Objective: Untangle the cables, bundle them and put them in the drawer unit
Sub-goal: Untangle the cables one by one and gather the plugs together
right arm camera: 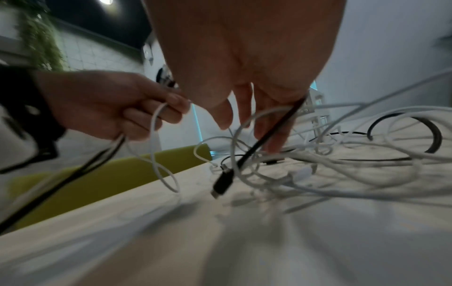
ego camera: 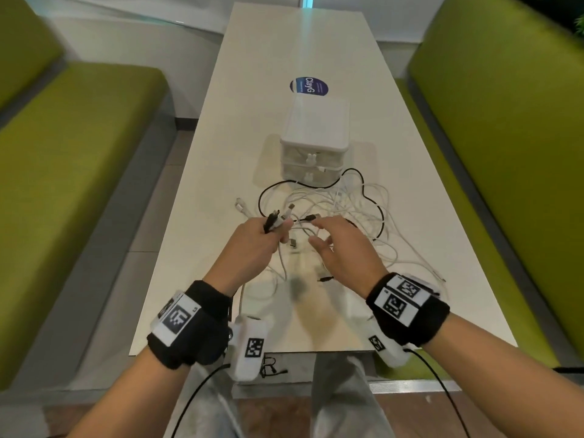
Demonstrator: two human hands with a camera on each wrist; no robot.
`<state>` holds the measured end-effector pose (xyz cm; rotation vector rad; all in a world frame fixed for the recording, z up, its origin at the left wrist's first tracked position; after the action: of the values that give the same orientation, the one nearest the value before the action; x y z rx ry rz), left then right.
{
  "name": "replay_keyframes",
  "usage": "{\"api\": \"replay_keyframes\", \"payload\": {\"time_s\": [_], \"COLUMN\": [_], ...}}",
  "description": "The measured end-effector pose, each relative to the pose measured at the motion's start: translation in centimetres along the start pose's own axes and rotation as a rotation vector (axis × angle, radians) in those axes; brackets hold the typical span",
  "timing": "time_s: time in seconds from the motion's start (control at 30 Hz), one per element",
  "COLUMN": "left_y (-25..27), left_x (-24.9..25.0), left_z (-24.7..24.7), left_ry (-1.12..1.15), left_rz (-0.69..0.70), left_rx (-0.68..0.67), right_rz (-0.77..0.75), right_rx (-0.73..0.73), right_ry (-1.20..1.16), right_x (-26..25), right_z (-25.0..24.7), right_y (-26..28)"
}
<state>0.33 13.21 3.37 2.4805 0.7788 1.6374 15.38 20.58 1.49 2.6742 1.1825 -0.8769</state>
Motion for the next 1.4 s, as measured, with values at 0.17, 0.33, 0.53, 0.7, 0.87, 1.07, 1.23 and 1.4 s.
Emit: {"api": "replay_keyframes", "payload": {"time_s": [0.17, 0.33, 0.53, 0.7, 0.87, 1.07, 1.23, 1.4], "left_y": [0.4, 1.0, 1.4, 2.0, 3.0, 2.5, 0.6, -0.3], "left_x": [0.0, -0.4, -1.4, -0.7, 1.0, 3.1, 4.1, 4.1], "left_z": [-1.4, -4.3, -7.8, -7.2, -6.1, -1.4, 2.0, 3.2], "left_ry": [0.029, 0.073, 0.275, 0.183, 0.170, 0.277, 0.067, 0.036], "left_rz": [0.040, 0.081, 0.033, 0.095, 0.245, 0.269, 0.152, 0.143], "left_rx": [0.057, 0.216, 0.504, 0.562, 0.591, 0.374, 0.184, 0.114], "right_rz": [0.053, -0.002, -0.126, -0.133, -0.002, 0.044, 0.040, 0.027], "right_rx": [-0.080, -0.088, 0.006, 0.072, 0.277, 0.280, 0.233, 0.244], "right_ry": [0.171, 0.271, 0.113, 0.060, -0.278, -0.561, -0.602, -0.646], "right_x": [0.4, 0.6, 1.3, 1.8, 1.7, 0.4, -0.2, -0.4], "right_z": [0.6, 0.9, -0.9, -2.5, -5.7, -7.3, -7.1, -6.9], "right_y": [-1.3, -1.4, -1.2, -1.6, -2.3, -3.1, -2.8, -2.7]}}
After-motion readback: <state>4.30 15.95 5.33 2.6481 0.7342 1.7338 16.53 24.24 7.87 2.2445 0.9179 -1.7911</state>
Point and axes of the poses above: each hand's wrist, its own y-axis away from the middle knuckle, its own z-axis out of the palm, x = y × z, the point moved 6 cm from there along -y, towards the middle knuckle, and after that the axes turned 10 degrees about -z, right-handed, at the moved point
